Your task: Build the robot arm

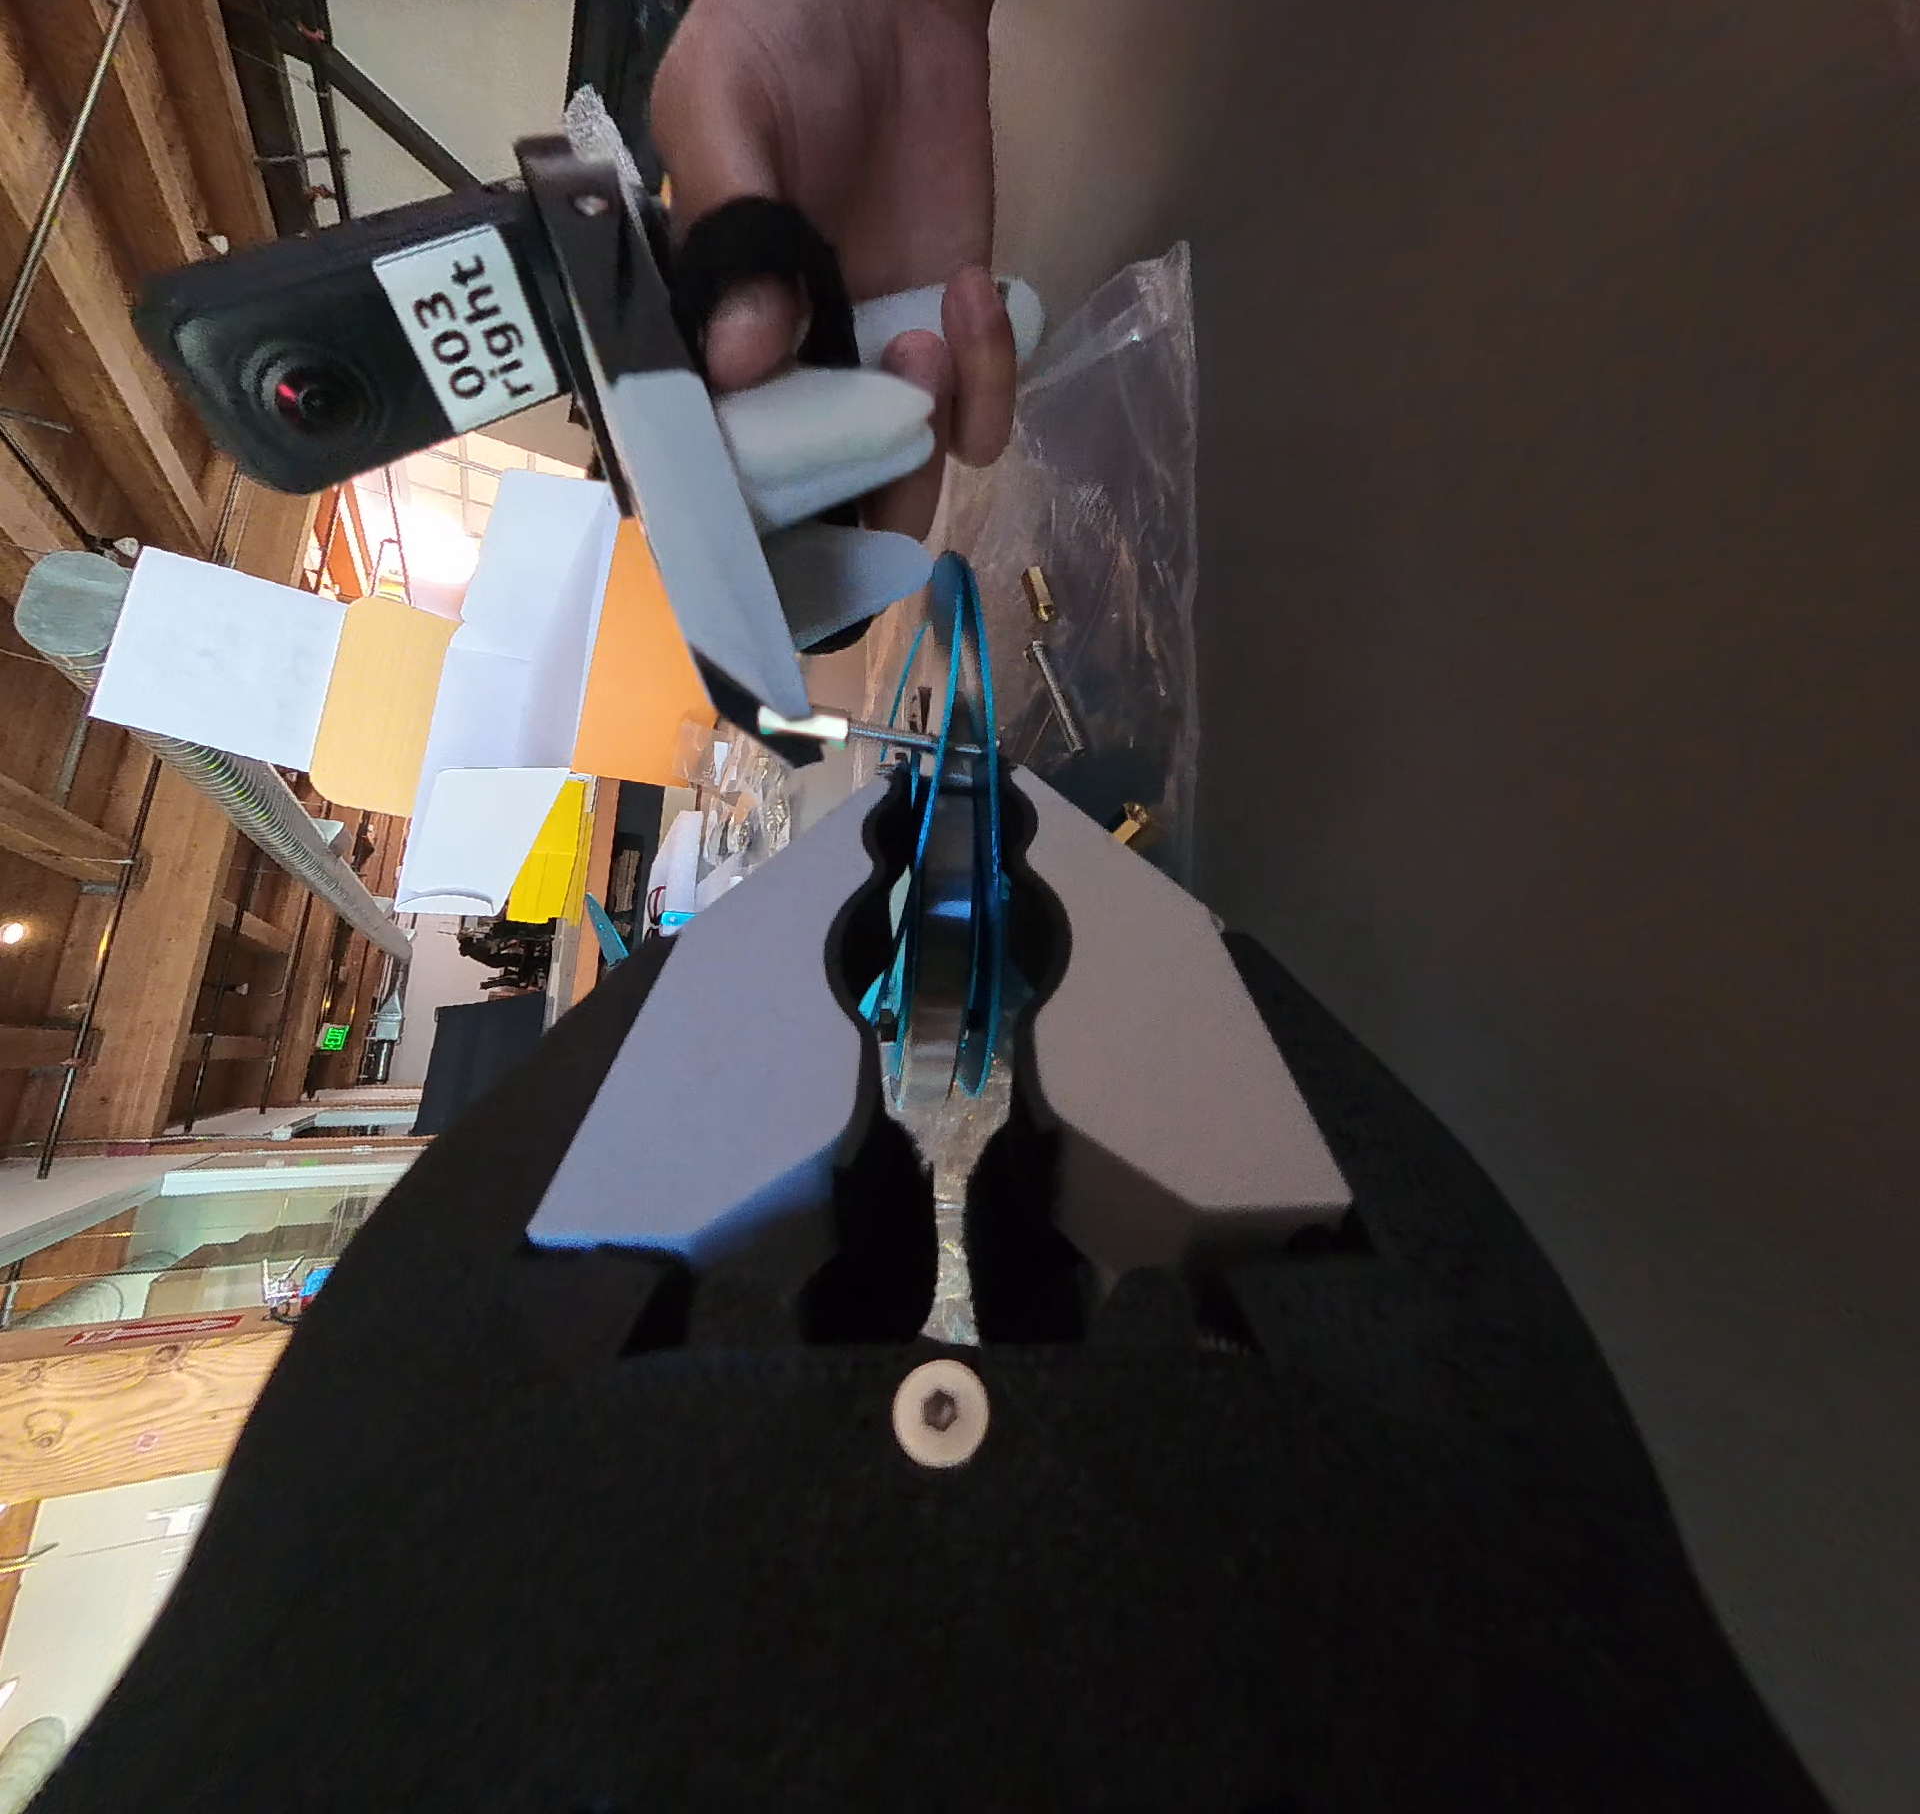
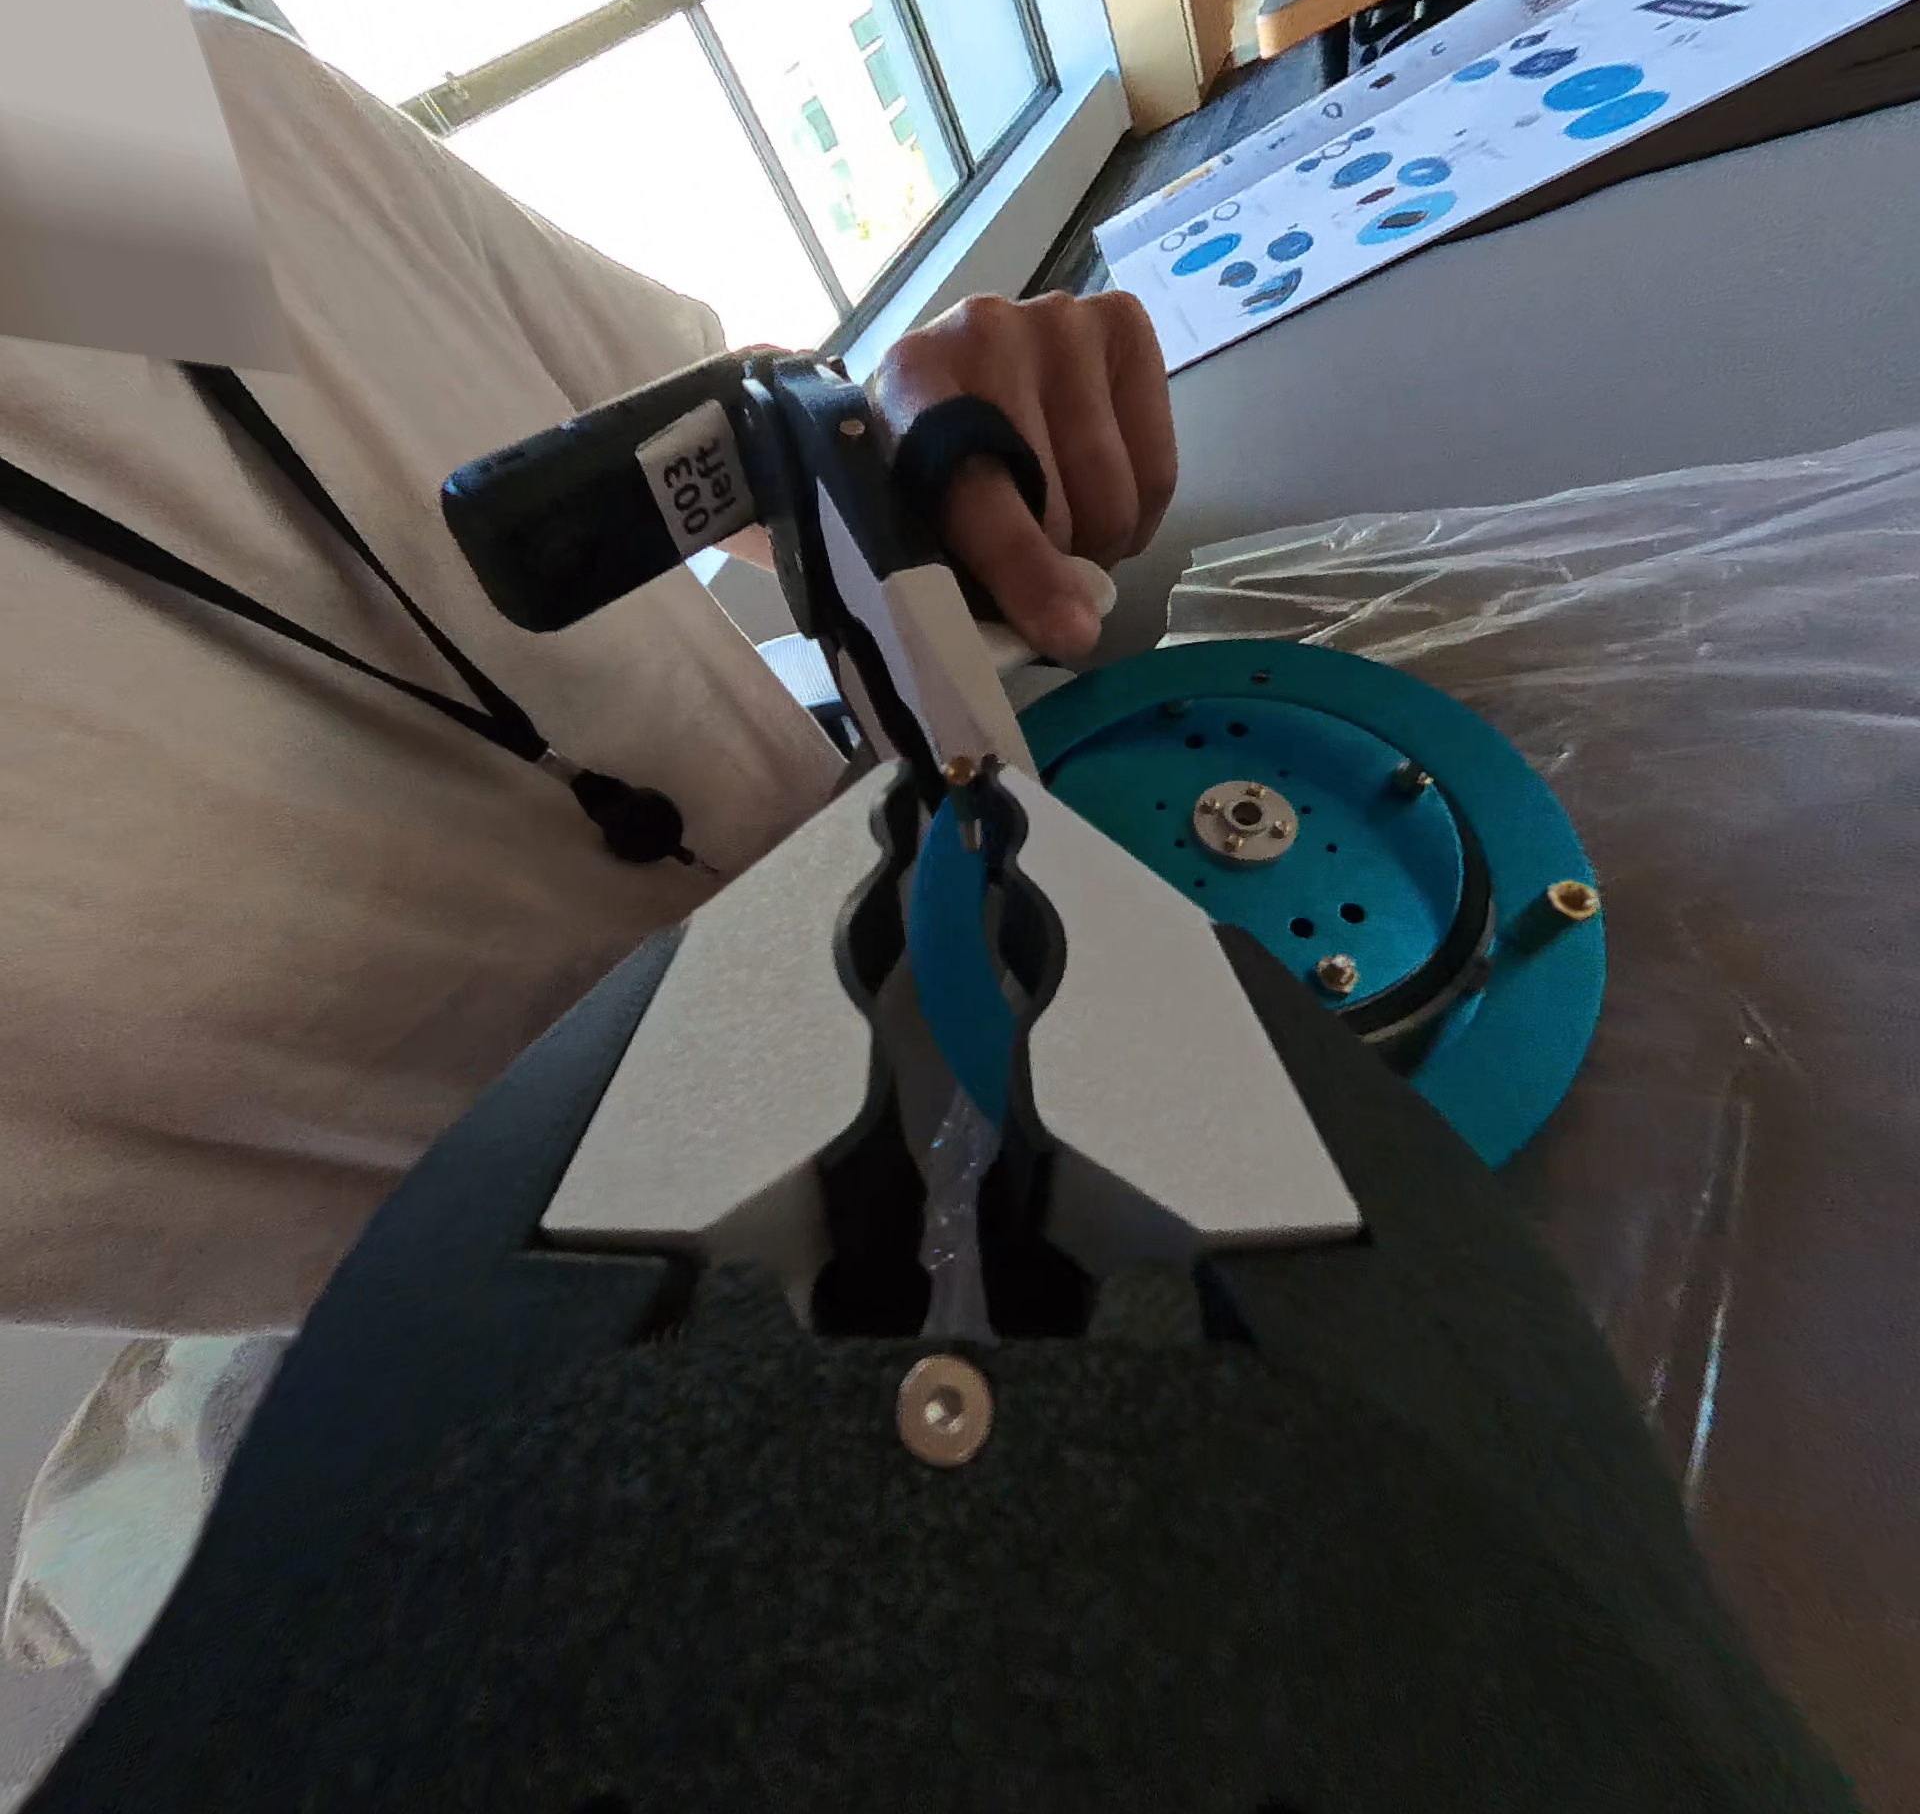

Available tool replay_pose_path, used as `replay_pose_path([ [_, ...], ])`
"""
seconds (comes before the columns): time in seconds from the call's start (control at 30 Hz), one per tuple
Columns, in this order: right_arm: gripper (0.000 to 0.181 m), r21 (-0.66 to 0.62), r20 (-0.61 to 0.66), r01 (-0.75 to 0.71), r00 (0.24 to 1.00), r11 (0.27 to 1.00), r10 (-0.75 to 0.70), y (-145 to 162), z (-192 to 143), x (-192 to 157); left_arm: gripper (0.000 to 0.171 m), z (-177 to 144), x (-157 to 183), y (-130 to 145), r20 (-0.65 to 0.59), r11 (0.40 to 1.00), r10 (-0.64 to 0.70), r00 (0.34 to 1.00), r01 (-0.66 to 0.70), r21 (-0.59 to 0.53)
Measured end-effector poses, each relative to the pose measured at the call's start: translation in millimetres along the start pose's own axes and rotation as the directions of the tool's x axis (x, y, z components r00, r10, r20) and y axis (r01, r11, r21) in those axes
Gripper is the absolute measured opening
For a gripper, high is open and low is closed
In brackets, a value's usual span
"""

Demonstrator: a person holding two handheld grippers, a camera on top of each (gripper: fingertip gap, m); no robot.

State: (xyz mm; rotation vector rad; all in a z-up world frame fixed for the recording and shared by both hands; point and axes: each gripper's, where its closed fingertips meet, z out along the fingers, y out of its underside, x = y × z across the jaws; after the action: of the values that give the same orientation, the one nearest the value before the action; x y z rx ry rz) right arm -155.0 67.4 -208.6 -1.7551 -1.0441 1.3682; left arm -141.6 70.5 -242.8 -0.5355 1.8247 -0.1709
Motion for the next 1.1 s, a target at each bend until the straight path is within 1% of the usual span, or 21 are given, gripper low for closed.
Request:
replay_pose_path([
  [0.03,0.005,0.001,-0.018,0.017,1.0,1.0,-0.017,-0.4,-0.2,2.4,0.016,0.1,-0.1,-0.1,0.001,1.0,-0.002,1.0,0.002,0.0],
  [0.13,0.005,0.016,-0.085,0.019,0.996,1.0,-0.017,-0.9,-1.1,4.2,0.016,0.8,-0.8,-0.2,0.0,1.0,-0.011,1.0,0.011,-0.003],
  [0.2,0.005,0.044,-0.192,-0.005,0.981,0.999,0.013,-0.8,-1.3,5.6,0.016,1.0,-0.7,-0.2,0.003,1.0,-0.01,1.0,0.01,-0.011],
  [0.27,0.005,0.092,-0.341,-0.032,0.938,0.995,0.062,-0.5,-1.4,7.1,0.015,1.0,-0.2,0.1,0.007,1.0,0.0,1.0,0.0,-0.018],
  [0.37,0.005,0.206,-0.577,-0.064,0.798,0.976,0.174,-0.7,-3.7,10.0,0.015,1.3,-0.2,0.0,0.005,1.0,0.001,1.0,0.0,-0.025],
  [0.47,0.005,0.31,-0.751,-0.057,0.597,0.949,0.282,3.2,-7.3,11.5,0.015,2.0,2.1,-1.4,0.0,0.999,0.015,1.0,-0.015,-0.028],
  [0.53,0.004,0.36,-0.817,-0.036,0.471,0.932,0.334,4.0,-8.6,10.7,0.015,2.3,3.1,-2.9,0.004,0.999,0.029,1.0,-0.028,-0.029],
  [0.57,0.004,0.364,-0.842,-0.013,0.423,0.931,0.335,3.5,-8.8,10.3,0.015,2.2,3.2,-3.6,0.004,0.999,0.027,1.0,-0.027,-0.027],
  [0.6,0.004,0.358,-0.861,0.007,0.391,0.934,0.327,3.4,-9.2,10.2,0.016,1.9,3.3,-4.0,0.001,0.999,0.024,1.0,-0.024,-0.023],
  [0.63,0.005,0.364,-0.863,0.011,0.381,0.932,0.332,3.5,-9.0,9.9,0.016,1.7,3.5,-4.3,-0.001,0.999,0.025,1.0,-0.025,-0.02],
  [0.67,0.005,0.372,-0.854,0.006,0.394,0.928,0.34,3.9,-9.1,8.7,0.016,1.5,3.6,-5.0,0.001,0.999,0.028,1.0,-0.028,-0.017],
  [0.7,0.005,0.381,-0.835,-0.001,0.428,0.925,0.344,3.3,-9.5,6.5,0.015,1.3,3.5,-6.1,0.004,1.0,0.028,1.0,-0.028,-0.013],
  [0.73,0.006,0.384,-0.811,0.008,0.48,0.923,0.334,0.5,-10.3,3.2,0.015,1.1,3.5,-7.2,0.003,1.0,0.024,1.0,-0.024,-0.007],
  [0.77,0.012,0.374,-0.786,0.032,0.542,0.927,0.298,-3.2,-12.4,-1.1,0.015,0.8,3.4,-7.8,0.001,1.0,0.019,1.0,-0.019,-0.003],
  [0.8,0.02,0.345,-0.749,0.043,0.615,0.938,0.247,-4.5,-13.4,-6.1,0.016,0.7,3.2,-7.6,0.001,1.0,0.017,1.0,-0.017,-0.003],
  [0.83,0.022,0.3,-0.694,0.031,0.693,0.953,0.196,-2.9,-13.1,-12.0,0.015,0.6,3.0,-7.2,0.001,1.0,0.016,1.0,-0.016,-0.003],
  [0.87,0.024,0.255,-0.655,0.021,0.74,0.967,0.157,-0.9,-18.1,-14.1,0.015,0.5,2.9,-6.9,0.001,1.0,0.015,1.0,-0.015,-0.003],
  [0.93,0.023,0.183,-0.612,0.064,0.788,0.981,0.062,-3.2,-33.2,-11.7,0.015,0.5,2.7,-6.7,0.003,1.0,0.016,1.0,-0.016,-0.004],
  [0.97,0.022,0.145,-0.556,0.08,0.831,0.986,0.014,-3.8,-33.5,-12.4,0.015,0.5,2.7,-6.6,0.003,1.0,0.015,1.0,-0.015,-0.003],
  [1.03,0.025,0.068,-0.428,0.055,0.903,0.996,-0.021,-0.2,-27.6,-11.5,0.015,0.5,2.5,-6.7,0.004,1.0,0.012,1.0,-0.012,-0.002],
  [1.1,0.025,0.036,-0.347,0.07,0.936,0.997,-0.053,0.4,-21.1,-5.4,0.015,0.5,2.5,-6.6,0.005,1.0,0.011,1.0,-0.011,-0.001],
])
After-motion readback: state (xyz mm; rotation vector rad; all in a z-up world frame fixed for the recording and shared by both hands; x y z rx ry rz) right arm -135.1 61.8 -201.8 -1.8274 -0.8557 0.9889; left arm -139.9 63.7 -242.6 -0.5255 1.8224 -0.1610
